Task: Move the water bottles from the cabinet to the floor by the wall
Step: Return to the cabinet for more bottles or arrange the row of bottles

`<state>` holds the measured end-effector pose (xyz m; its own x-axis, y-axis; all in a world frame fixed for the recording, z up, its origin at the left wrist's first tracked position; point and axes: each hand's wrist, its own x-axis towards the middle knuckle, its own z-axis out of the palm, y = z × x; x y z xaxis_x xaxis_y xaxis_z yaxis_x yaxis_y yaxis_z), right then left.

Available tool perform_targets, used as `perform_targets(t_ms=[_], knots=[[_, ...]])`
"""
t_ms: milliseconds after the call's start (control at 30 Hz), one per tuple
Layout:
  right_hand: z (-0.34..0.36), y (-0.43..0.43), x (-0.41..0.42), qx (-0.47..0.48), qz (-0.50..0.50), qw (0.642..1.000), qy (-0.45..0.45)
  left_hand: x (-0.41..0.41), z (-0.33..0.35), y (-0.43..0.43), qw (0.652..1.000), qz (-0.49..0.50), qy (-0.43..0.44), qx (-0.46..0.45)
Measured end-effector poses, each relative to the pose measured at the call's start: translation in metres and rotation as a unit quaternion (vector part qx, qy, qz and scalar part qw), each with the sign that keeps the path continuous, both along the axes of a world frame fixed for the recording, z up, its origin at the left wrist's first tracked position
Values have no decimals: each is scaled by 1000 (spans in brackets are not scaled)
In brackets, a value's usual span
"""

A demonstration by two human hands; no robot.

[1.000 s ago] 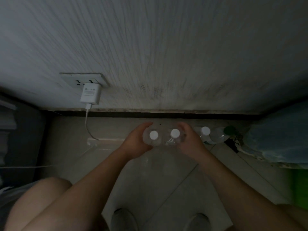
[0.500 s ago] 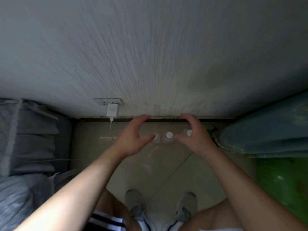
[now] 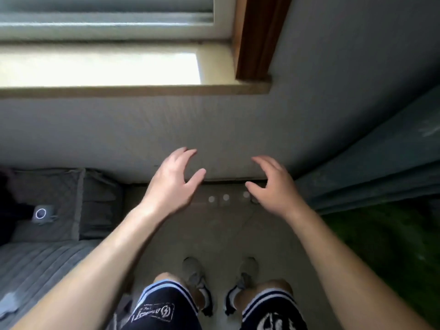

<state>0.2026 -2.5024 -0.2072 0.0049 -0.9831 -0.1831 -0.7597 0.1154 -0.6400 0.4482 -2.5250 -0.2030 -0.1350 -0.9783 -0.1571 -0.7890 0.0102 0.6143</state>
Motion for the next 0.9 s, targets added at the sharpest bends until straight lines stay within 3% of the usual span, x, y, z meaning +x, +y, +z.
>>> perform_targets(t_ms=[367,900], knots=[[166,23,-14,-98,2,993,71,-13,158,21,991,-19,-112,-74],[252,29,-65,-155,-24,979,129,-75,259,34,975,-24,-131,-176]])
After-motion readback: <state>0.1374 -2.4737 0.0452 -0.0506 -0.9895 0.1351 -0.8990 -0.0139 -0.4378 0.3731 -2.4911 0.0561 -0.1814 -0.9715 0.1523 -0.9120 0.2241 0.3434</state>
